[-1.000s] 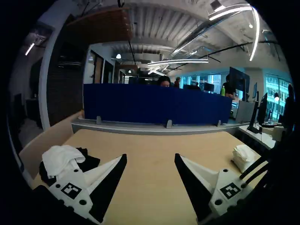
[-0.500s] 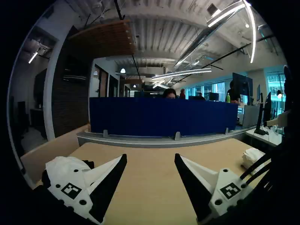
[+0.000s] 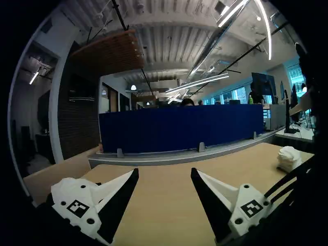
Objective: Fold towel
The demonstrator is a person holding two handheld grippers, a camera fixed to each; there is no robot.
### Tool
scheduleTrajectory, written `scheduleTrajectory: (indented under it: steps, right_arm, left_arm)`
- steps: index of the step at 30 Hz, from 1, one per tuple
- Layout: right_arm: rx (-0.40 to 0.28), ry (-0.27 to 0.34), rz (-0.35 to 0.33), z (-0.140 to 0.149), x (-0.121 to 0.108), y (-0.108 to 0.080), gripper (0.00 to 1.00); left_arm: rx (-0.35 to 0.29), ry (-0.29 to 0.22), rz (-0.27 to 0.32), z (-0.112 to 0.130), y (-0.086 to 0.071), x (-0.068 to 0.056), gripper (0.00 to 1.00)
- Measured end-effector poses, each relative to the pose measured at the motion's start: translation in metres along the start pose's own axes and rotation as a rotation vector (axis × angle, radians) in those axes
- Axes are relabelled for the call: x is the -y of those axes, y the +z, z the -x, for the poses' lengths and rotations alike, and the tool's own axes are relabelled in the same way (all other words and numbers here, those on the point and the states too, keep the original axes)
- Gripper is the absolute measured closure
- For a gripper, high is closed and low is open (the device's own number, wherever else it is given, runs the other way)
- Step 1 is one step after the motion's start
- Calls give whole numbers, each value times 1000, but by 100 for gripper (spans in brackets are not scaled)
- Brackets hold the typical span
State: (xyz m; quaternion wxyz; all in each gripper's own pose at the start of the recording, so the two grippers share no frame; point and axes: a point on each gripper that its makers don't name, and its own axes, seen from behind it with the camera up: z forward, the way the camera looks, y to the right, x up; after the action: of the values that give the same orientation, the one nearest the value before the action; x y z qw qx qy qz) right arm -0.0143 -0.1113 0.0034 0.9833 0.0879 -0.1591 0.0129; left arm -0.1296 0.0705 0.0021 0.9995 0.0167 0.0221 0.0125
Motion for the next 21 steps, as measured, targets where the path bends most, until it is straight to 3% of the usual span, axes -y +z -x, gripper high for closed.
scheduleTrajectory:
  steps: [11, 21]
  right_arm:
    - [8, -43, -28, 31, 22, 26, 0]
    - [13, -48, -61, 45, 35, 36, 0]
  left_arm:
    - [0, 1, -18, 60, 3, 7, 6]
    - [11, -39, -37, 93, 8, 20, 6]
